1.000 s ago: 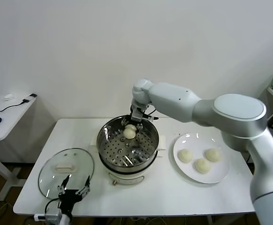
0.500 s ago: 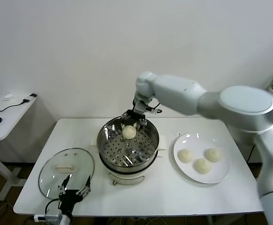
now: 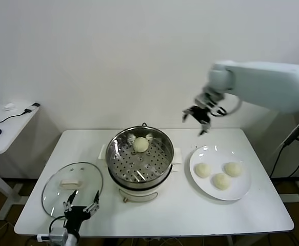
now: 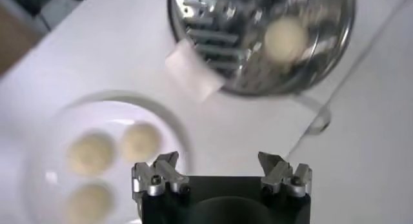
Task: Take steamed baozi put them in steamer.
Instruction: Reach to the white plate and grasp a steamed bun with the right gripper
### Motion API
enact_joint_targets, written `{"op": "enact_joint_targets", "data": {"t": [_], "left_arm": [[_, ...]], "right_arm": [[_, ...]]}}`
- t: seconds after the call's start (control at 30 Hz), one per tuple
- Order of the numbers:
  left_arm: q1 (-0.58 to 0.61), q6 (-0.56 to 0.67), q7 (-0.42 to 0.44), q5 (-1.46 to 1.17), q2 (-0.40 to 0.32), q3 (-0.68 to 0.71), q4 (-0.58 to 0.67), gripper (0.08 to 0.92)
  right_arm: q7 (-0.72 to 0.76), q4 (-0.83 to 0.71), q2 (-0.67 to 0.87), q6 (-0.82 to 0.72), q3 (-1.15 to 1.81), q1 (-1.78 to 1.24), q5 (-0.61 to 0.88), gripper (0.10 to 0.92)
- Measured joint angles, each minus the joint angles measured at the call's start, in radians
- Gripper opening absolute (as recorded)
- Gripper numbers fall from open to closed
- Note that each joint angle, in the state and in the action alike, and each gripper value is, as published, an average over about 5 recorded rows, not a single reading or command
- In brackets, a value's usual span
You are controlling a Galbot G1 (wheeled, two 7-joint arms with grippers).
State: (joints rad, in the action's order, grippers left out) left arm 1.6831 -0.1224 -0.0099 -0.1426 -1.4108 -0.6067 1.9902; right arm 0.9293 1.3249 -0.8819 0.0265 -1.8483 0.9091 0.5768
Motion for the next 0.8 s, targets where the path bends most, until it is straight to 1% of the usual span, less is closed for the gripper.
{"op": "enact_joint_targets", "data": {"t": [0.17,0.33,0.57,0.8], "left_arm": [[0.000,-0.001,0.000,0.002,-0.006,-0.003,-0.007,0.823],[0.000,-0.001,0.000,0.010,-0.014,-0.001,-0.016,0.823],[0.003,0.002,-0.001,0.012,-0.016,0.001,-0.027,0.823],[0.005,0.006,-0.005,0.013,-0.008,-0.002,-0.035,0.823]], "right_arm": [[-0.045,0.037,0.060,-0.129,0.014,-0.076,0.019,0.823],[-0.068,0.013,0.072,-0.208,0.067,-0.181,0.007,0.823],[-0.097,-0.061,0.050,-0.276,0.158,-0.329,-0.021,0.823],[-0.116,-0.132,0.018,-0.308,0.238,-0.450,-0.054,0.823]]}}
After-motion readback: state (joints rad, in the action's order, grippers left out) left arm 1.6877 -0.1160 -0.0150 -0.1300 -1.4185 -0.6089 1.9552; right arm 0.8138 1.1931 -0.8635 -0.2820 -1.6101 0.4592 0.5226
